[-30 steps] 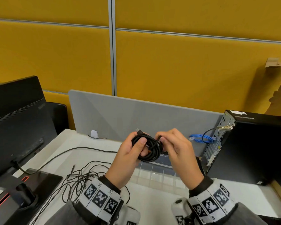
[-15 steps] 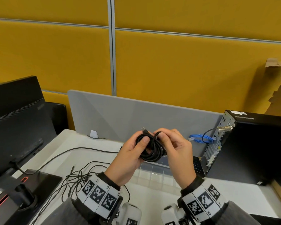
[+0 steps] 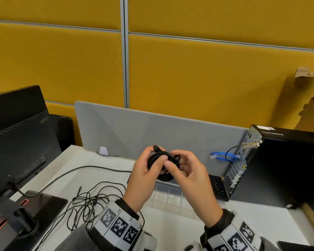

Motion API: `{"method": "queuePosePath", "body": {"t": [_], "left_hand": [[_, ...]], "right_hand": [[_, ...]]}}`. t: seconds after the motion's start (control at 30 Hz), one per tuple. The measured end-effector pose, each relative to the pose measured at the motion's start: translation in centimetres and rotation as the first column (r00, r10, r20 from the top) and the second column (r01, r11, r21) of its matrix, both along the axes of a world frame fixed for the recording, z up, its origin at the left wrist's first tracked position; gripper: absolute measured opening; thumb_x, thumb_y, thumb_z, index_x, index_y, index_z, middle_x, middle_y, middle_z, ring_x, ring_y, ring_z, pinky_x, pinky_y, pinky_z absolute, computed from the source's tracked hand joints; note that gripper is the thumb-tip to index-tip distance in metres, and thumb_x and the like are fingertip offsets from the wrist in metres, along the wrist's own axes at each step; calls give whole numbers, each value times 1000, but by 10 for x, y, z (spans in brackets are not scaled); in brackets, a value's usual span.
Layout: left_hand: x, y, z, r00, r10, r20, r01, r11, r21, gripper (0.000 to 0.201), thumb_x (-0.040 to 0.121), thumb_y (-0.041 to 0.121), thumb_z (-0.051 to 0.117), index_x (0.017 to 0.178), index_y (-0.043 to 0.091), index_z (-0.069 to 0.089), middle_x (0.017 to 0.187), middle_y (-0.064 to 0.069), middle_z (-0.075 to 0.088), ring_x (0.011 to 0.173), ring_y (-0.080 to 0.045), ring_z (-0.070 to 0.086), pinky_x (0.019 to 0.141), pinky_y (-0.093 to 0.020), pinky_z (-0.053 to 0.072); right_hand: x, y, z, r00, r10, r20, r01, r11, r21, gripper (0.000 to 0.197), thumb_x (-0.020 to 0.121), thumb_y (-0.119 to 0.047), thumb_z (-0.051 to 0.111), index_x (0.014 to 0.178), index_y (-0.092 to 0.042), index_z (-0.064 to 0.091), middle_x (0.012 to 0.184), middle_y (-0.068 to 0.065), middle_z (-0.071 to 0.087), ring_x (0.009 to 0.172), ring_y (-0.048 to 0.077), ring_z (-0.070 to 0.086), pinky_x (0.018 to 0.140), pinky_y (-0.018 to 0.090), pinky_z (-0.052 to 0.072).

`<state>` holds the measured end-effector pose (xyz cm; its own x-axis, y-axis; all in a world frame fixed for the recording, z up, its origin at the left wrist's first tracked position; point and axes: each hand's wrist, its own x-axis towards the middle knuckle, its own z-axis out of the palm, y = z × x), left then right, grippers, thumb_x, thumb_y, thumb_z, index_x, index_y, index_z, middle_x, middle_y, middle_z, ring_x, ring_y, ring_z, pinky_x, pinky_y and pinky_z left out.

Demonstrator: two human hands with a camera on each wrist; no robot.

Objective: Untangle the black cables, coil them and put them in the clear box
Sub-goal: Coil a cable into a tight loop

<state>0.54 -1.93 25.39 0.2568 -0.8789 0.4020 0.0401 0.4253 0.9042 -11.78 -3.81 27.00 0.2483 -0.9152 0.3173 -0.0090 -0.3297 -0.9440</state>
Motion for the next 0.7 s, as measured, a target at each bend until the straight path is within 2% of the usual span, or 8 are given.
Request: {"method": "queuePosePath", "body": {"t": [0.13, 0.23, 0.4, 0.5, 0.57, 0.63, 0.67, 0.7], "left_hand": [[2, 1, 1, 997, 2, -75, -2, 1000, -4, 9, 89, 21, 57, 96, 15, 57, 80, 11, 65, 79, -6, 62, 75, -26, 54], [1, 2, -1, 987, -1, -158, 0, 1000, -7, 14, 86, 28, 61, 94, 18, 54, 62, 7, 55, 64, -7, 53, 67, -23, 51], [2, -5, -19, 914, -151, -376, 208, 971, 117, 24, 88, 33, 55, 95, 11, 51, 67, -4, 44, 82, -24, 44, 78, -34, 47], [18, -7, -25, 892, -233, -387, 336, 915, 224, 34, 87, 37, 55, 101, 7, 55, 87, -11, 58, 91, -25, 53, 82, -32, 49], [35, -5, -19, 936, -224, -270, 300, 910, 285, 48, 79, 47, 59, 109, 9, 59, 106, -11, 61, 103, -19, 58, 87, -27, 49], [44, 1, -1, 965, -242, 98, 194, 916, 350, 67, 64, 57, 68, 120, 23, 55, 120, 3, 58, 111, 1, 54, 89, -11, 43], [43, 4, 9, 906, -276, 320, 139, 910, 391, 75, 61, 58, 74, 124, 28, 49, 124, 11, 53, 112, 9, 48, 88, -5, 38], [37, 7, 18, 797, -307, 520, 78, 906, 416, 81, 60, 56, 78, 128, 30, 43, 125, 16, 48, 114, 11, 44, 90, -4, 35]], "right_hand": [[0, -2, -2, 996, 45, 83, -49, 997, 54, 37, 72, -28, 71, 103, -16, 58, 95, 7, 68, 89, 12, 67, 75, 22, 54], [-1, -6, -2, 997, 59, 39, -62, 995, 75, 39, 67, -40, 66, 98, -15, 64, 93, 3, 72, 90, 11, 67, 79, 24, 53], [-5, -16, -3, 963, 202, -177, -176, 973, 149, 34, 80, -39, 61, 94, -10, 70, 89, 11, 70, 81, 20, 65, 75, 29, 54], [-11, -21, -8, 905, 167, -392, -141, 986, 94, 24, 85, -35, 63, 89, -12, 70, 84, 9, 69, 71, 17, 60, 71, 32, 51], [-15, -25, -11, 845, 65, -531, -77, 997, 0, 26, 83, -40, 64, 89, -16, 68, 86, 3, 67, 79, 16, 60, 74, 30, 49], [-15, -26, -11, 791, -28, -611, -34, 995, -90, 25, 82, -42, 64, 93, -19, 65, 90, -3, 63, 83, 11, 57, 71, 18, 45], [-14, -24, -12, 778, -48, -627, -37, 992, -122, 26, 82, -41, 65, 95, -19, 65, 90, -3, 62, 83, 9, 56, 70, 15, 42], [-11, -22, -12, 774, -51, -631, -52, 988, -144, 26, 82, -41, 65, 96, -18, 66, 90, -2, 61, 81, 8, 54, 69, 14, 40]]}}
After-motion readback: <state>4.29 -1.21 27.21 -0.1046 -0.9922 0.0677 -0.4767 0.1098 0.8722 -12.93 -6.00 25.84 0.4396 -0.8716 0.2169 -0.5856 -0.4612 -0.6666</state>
